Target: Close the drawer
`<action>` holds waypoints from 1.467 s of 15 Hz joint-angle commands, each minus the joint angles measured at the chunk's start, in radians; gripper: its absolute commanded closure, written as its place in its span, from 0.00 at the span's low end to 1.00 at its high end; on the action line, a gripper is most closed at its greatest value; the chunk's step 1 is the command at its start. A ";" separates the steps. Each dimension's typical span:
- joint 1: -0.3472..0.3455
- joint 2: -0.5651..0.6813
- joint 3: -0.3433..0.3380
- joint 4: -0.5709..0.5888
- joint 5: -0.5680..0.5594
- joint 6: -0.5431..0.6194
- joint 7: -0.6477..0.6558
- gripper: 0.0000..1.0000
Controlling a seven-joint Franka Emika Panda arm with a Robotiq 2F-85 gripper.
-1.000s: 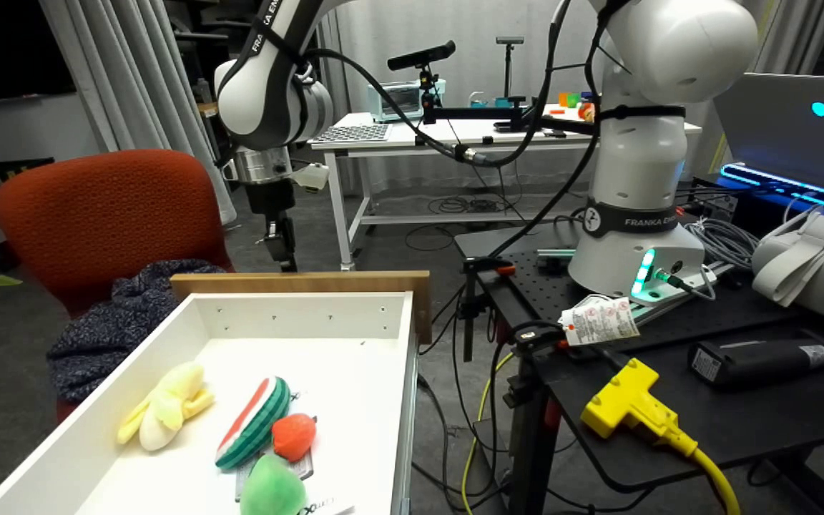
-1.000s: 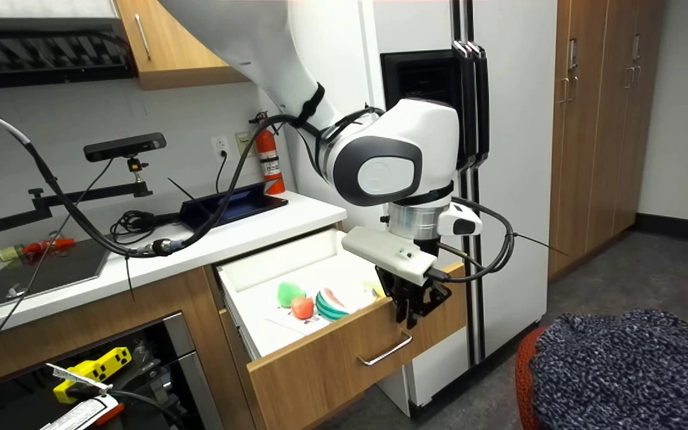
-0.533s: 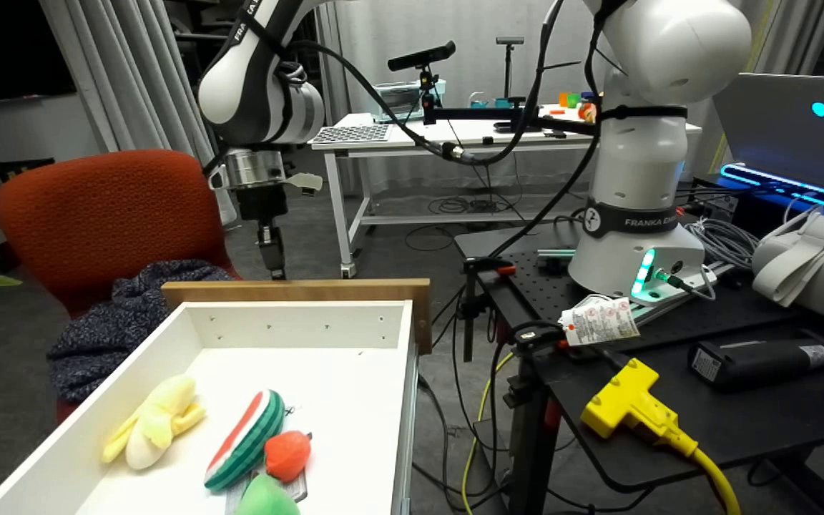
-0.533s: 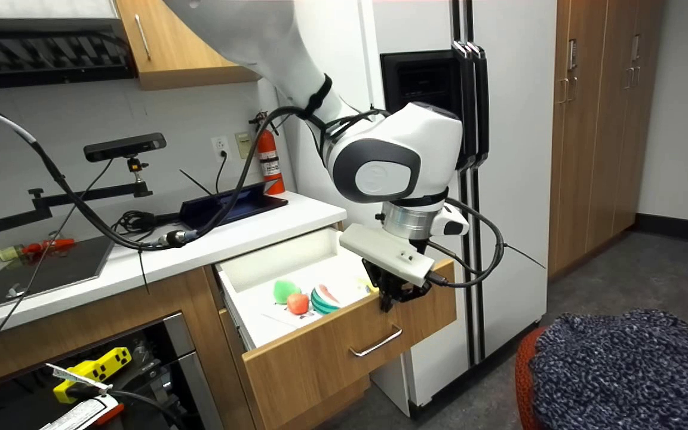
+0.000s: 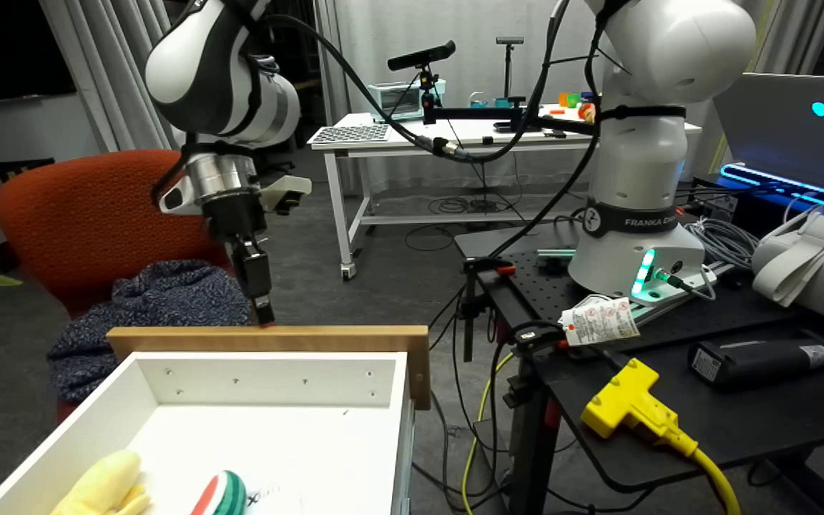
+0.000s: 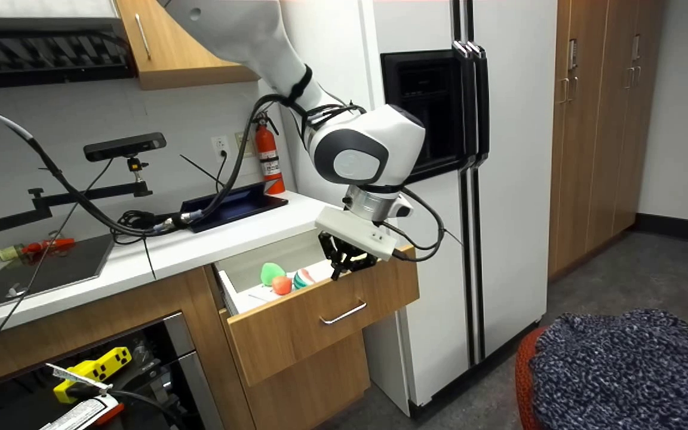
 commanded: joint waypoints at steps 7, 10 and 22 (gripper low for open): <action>0.186 -0.073 -0.042 0.004 -0.063 -0.081 -0.053 1.00; 0.211 -0.124 -0.089 -0.044 -0.140 -0.038 -0.037 1.00; 0.188 -0.093 -0.206 -0.044 -0.219 0.076 0.023 1.00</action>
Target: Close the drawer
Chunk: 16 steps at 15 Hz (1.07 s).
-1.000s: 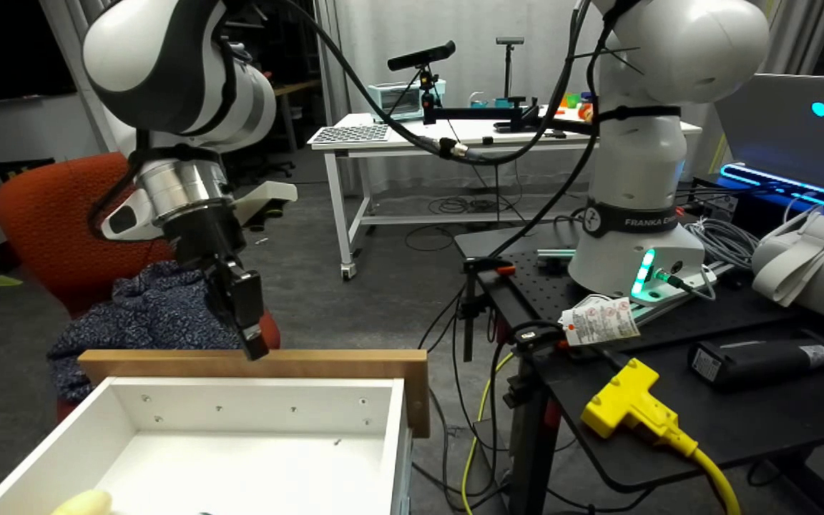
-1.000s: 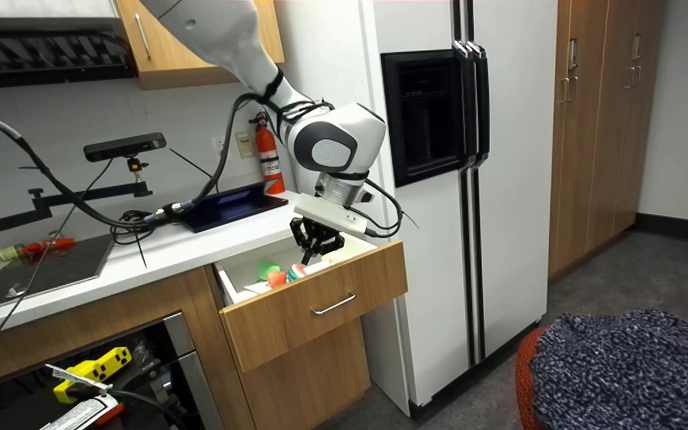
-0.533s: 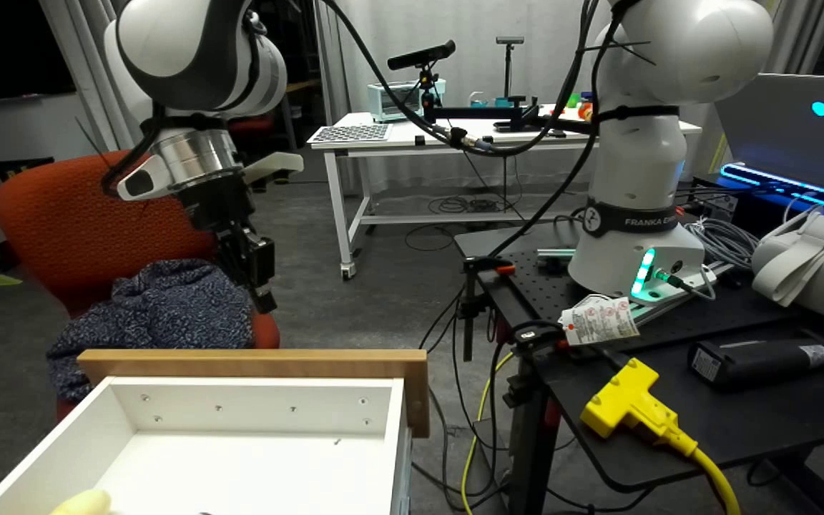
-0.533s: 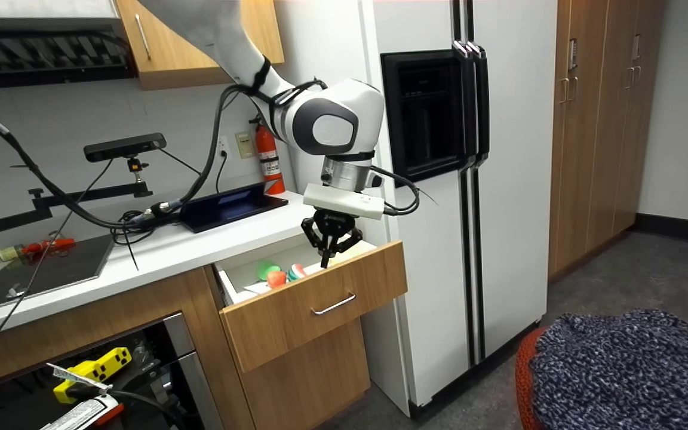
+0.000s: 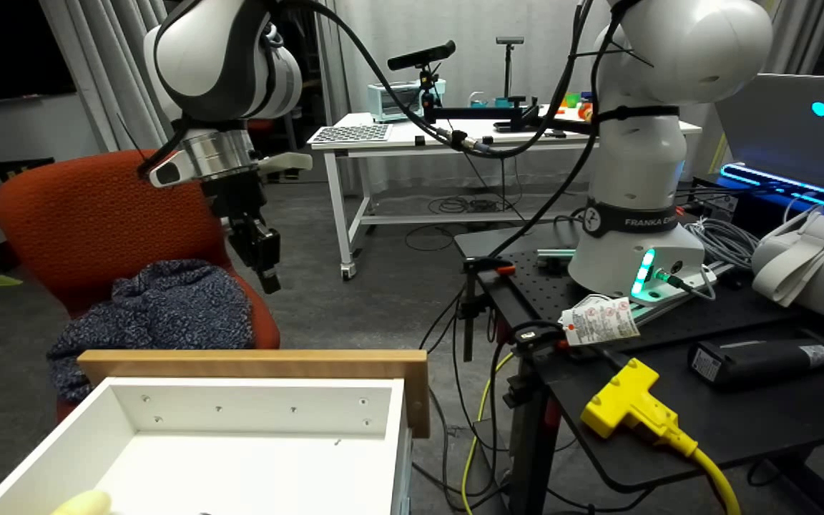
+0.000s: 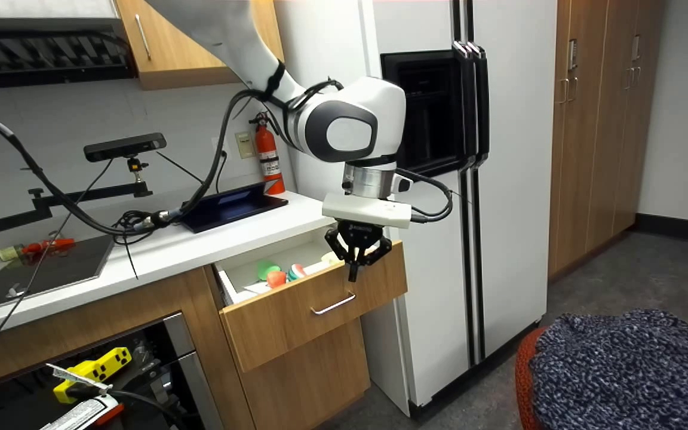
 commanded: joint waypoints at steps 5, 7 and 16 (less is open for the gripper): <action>0.009 0.029 0.008 0.029 -0.015 0.010 0.061 1.00; 0.012 0.032 0.013 0.034 -0.018 0.008 0.064 1.00; 0.001 0.032 0.023 0.023 -0.006 0.000 0.056 0.99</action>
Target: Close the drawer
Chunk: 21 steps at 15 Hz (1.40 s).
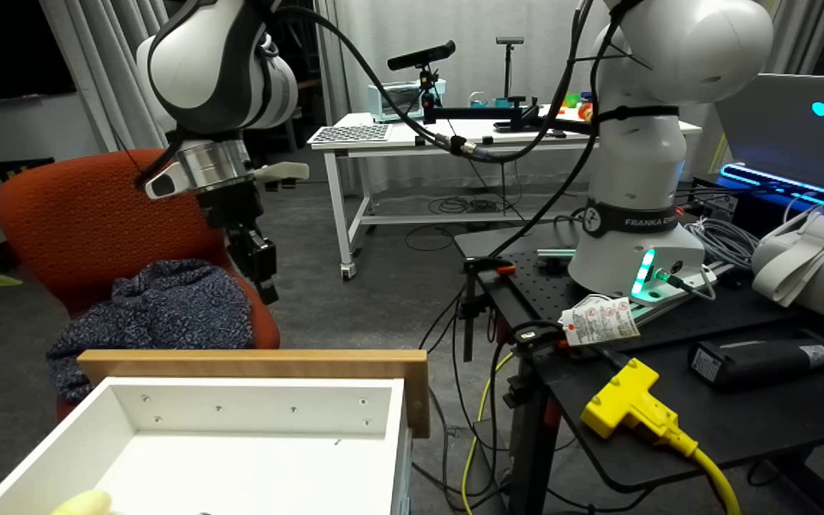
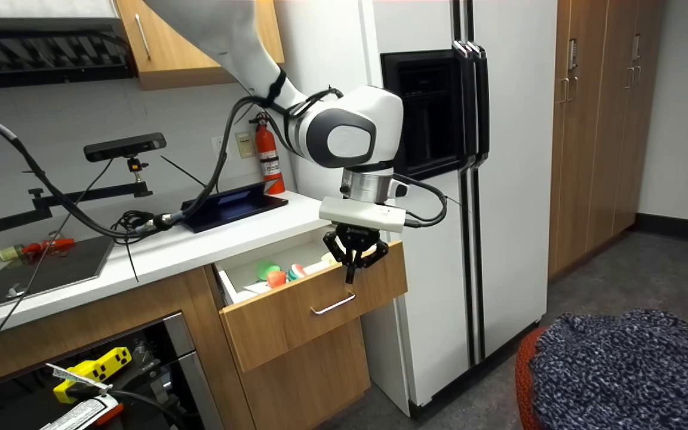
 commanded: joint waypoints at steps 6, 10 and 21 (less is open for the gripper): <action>-0.009 0.001 0.009 0.001 -0.006 -0.001 0.004 0.99; -0.008 0.059 0.021 0.054 -0.005 -0.002 -0.020 1.00; 0.014 0.321 0.108 0.417 -0.036 -0.091 -0.077 1.00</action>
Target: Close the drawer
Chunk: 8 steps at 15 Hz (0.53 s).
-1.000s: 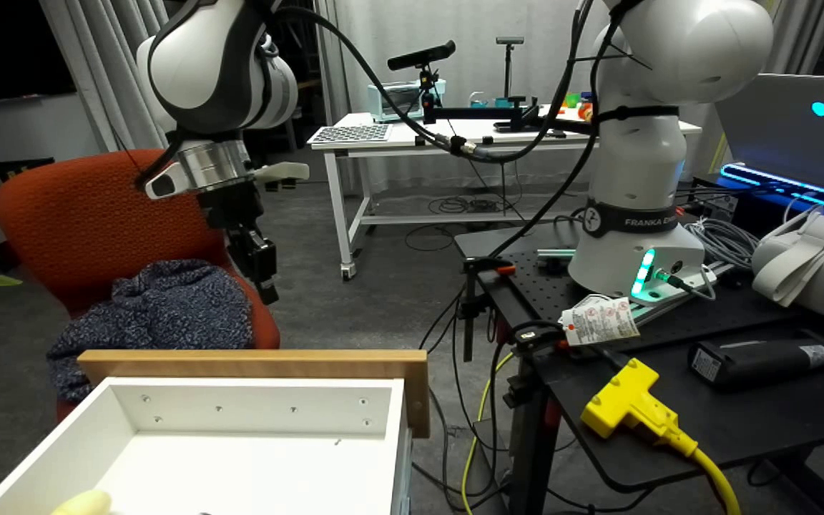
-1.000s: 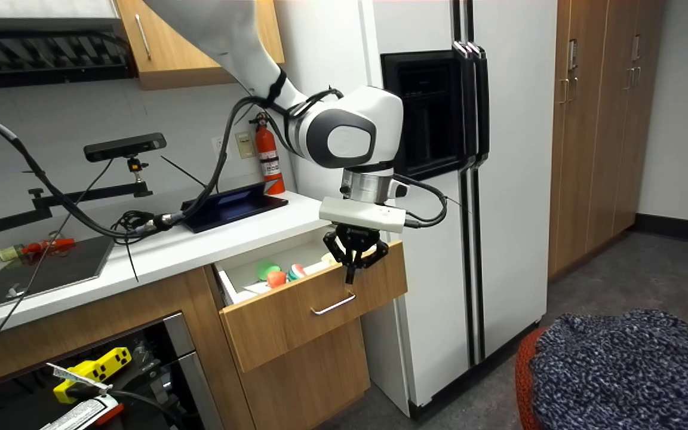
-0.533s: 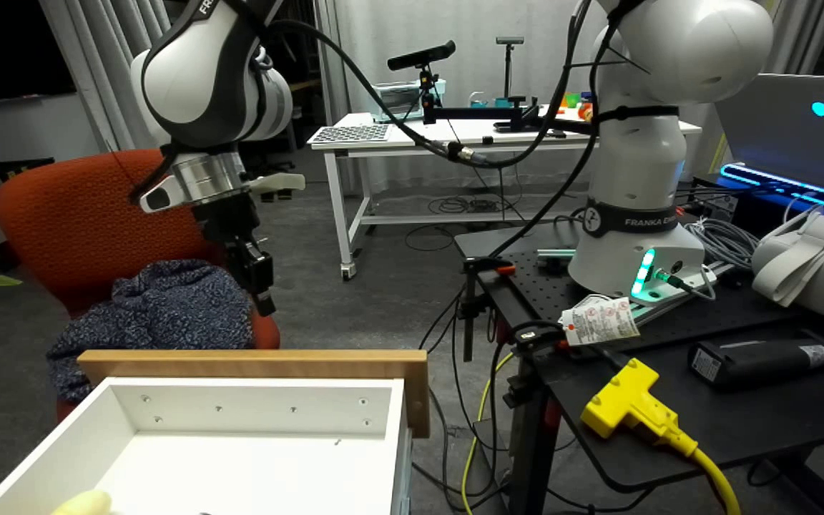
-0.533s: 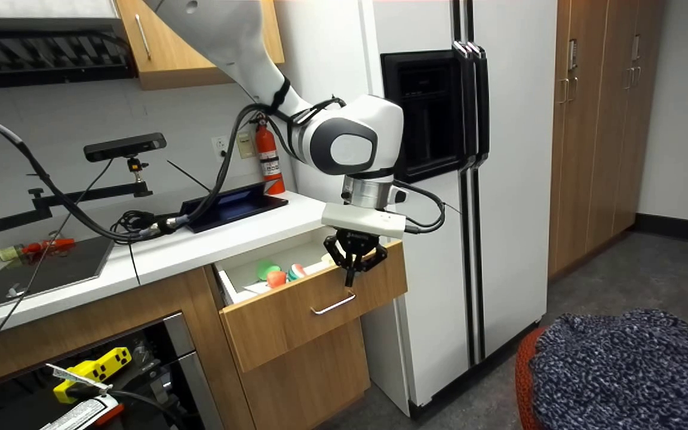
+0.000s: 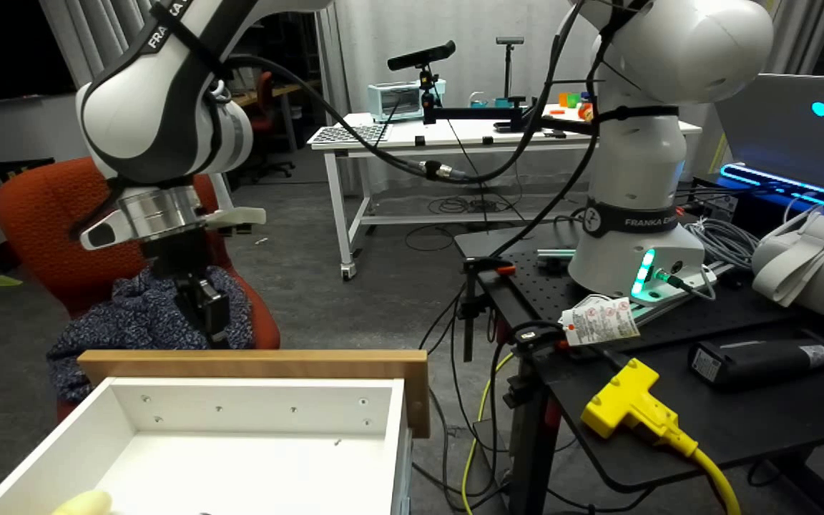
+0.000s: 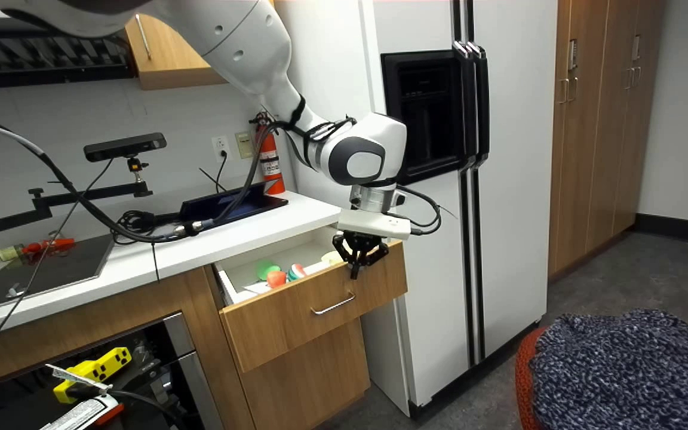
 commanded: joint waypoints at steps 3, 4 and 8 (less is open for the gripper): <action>0.023 0.141 0.035 0.246 -0.055 -0.131 -0.061 1.00; 0.029 0.156 0.047 0.275 -0.058 -0.149 -0.081 1.00; 0.061 0.222 0.093 0.390 -0.057 -0.213 -0.164 1.00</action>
